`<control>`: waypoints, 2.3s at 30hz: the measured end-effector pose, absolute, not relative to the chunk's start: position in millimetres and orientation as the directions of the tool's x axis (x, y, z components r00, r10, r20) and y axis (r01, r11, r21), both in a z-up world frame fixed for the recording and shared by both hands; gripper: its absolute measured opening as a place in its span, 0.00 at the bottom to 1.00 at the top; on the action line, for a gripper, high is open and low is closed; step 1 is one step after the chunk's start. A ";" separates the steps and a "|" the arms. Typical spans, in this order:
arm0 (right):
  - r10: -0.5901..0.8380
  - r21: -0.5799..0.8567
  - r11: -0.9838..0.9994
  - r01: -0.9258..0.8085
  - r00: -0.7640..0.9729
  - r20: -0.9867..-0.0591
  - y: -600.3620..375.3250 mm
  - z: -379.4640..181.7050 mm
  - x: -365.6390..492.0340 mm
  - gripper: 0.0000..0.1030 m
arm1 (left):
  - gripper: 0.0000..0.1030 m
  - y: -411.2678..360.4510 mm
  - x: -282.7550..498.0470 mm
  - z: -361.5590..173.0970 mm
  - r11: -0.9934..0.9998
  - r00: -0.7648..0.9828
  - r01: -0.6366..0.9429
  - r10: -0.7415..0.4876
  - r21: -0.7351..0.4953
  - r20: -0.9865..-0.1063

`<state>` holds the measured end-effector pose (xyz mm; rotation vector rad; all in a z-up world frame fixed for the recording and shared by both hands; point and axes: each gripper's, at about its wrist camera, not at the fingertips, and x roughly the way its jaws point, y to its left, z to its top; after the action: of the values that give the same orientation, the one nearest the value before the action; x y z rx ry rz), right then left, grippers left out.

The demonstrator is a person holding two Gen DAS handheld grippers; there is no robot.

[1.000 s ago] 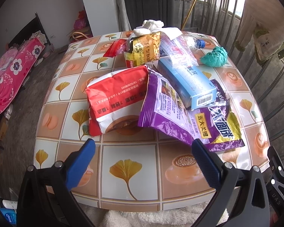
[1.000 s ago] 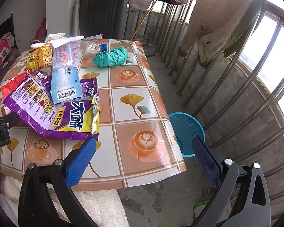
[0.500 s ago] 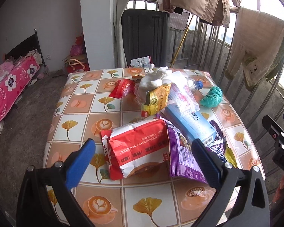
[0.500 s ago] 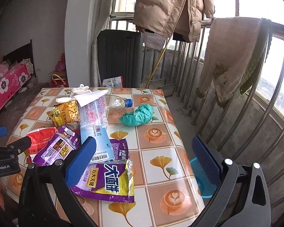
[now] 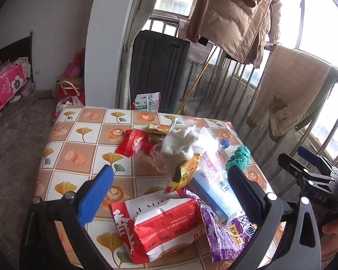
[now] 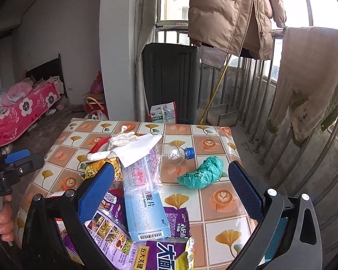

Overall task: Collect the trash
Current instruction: 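Grasp the red-and-white bag with the left tool while the right tool grasps the purple bag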

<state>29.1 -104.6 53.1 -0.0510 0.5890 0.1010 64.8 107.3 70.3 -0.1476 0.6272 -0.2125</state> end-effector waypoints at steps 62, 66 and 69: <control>0.149 -0.164 0.872 -0.461 0.570 -0.808 -41.3 -87.3 -37.9 0.19 | 0.47 145.5 54.0 -71.3 0.810 0.502 0.237 -0.574 -0.536 -0.646; 0.174 -0.127 0.885 -0.447 0.573 -0.801 -45.8 -78.6 -40.4 0.06 | 0.32 148.5 50.7 -68.5 0.817 0.511 0.238 -0.565 -0.526 -0.648; 0.227 -0.059 0.891 -0.451 0.552 -0.802 -53.1 -68.2 -42.1 0.01 | 0.28 157.6 41.9 -54.8 0.791 0.529 0.261 -0.597 -0.554 -0.603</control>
<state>-42.1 -53.1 -68.2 -0.2718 0.9015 0.4064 41.9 157.6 -54.8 -0.4265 0.8734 -0.5316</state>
